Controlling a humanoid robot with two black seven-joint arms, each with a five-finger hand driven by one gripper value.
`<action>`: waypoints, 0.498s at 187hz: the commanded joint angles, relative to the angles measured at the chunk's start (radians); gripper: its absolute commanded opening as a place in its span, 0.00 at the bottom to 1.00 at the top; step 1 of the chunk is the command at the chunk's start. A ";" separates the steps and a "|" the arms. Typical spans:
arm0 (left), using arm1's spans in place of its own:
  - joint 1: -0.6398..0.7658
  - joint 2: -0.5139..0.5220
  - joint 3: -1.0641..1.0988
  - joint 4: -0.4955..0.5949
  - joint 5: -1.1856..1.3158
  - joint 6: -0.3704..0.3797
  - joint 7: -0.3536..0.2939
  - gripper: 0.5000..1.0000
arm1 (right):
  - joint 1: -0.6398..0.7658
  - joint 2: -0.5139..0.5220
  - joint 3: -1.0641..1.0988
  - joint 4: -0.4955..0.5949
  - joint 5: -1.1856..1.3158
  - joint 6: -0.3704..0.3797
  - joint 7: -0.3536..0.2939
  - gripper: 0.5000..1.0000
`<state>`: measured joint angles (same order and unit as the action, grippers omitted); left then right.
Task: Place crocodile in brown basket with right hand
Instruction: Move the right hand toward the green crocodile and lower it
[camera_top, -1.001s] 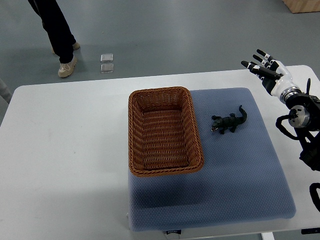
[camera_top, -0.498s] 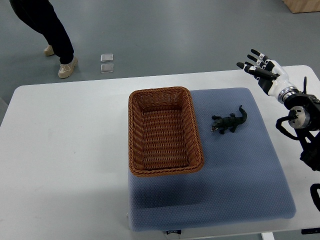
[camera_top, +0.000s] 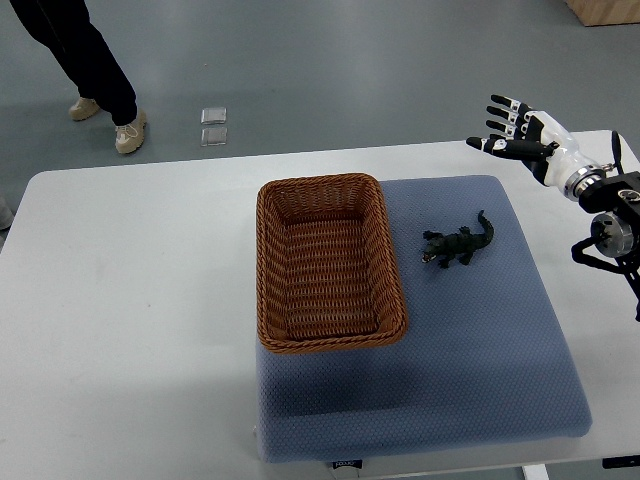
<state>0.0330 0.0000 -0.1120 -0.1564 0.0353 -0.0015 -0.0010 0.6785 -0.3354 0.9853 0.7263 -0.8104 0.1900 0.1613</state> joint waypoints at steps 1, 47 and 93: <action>-0.001 0.000 0.000 0.000 0.000 0.000 -0.001 1.00 | 0.007 -0.036 -0.080 0.028 -0.033 0.017 0.026 0.86; -0.001 0.000 0.000 0.000 0.000 0.000 0.001 1.00 | 0.056 -0.123 -0.286 0.077 -0.225 0.034 0.103 0.86; 0.001 0.000 0.000 0.000 0.000 0.000 0.001 1.00 | 0.108 -0.200 -0.467 0.119 -0.467 0.025 0.162 0.85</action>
<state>0.0325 0.0000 -0.1120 -0.1565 0.0353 -0.0015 -0.0010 0.7632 -0.5060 0.5974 0.8329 -1.1786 0.2205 0.3053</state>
